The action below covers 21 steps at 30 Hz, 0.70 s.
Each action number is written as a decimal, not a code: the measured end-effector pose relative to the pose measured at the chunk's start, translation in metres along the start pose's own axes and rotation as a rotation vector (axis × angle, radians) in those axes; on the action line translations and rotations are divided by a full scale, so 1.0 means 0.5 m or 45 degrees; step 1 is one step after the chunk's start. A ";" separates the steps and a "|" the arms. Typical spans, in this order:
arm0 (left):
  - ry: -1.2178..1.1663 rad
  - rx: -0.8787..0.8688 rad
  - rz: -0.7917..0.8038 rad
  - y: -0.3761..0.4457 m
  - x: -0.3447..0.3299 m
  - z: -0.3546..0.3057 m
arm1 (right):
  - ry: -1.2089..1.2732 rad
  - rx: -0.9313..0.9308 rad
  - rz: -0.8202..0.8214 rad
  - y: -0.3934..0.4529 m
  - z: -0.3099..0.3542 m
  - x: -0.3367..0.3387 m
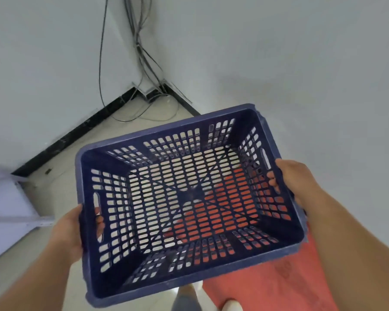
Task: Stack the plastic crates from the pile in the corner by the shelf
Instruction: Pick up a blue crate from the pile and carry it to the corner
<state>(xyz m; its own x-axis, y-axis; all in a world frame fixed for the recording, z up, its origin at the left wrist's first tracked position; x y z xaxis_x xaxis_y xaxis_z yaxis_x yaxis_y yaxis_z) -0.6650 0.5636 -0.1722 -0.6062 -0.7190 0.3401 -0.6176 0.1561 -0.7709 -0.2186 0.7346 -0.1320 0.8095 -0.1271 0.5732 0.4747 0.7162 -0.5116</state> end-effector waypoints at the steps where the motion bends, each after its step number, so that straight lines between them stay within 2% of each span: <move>1: -0.025 0.009 -0.033 0.023 0.015 -0.013 | -0.028 0.033 0.027 0.004 0.037 -0.043; 8: -0.233 0.086 -0.228 0.192 0.092 -0.046 | -0.197 0.189 0.194 0.065 0.198 -0.373; 14: -0.371 0.124 -0.352 0.341 0.088 -0.032 | -0.274 0.286 0.283 0.133 0.222 -0.618; 21: -0.439 0.190 -0.414 0.493 0.039 0.003 | -0.407 0.384 0.309 0.212 0.197 -0.798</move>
<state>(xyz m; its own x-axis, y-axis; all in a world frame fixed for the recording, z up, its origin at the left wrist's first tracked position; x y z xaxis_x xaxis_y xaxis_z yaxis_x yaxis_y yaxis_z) -0.8283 0.5872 -0.3563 -0.1774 -0.9003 0.3974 -0.6537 -0.1941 -0.7315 -0.5252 0.9290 -0.3519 0.7153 0.2504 0.6524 0.1266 0.8717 -0.4734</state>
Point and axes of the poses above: each hand's wrist, its own y-axis towards the middle knuckle, its own x-axis out of the back of the hand, z = x × y, the point moved 3 cm from there along y, towards the middle knuckle, and after that the axes turned 14 degrees about -z, right-handed, at the moved point
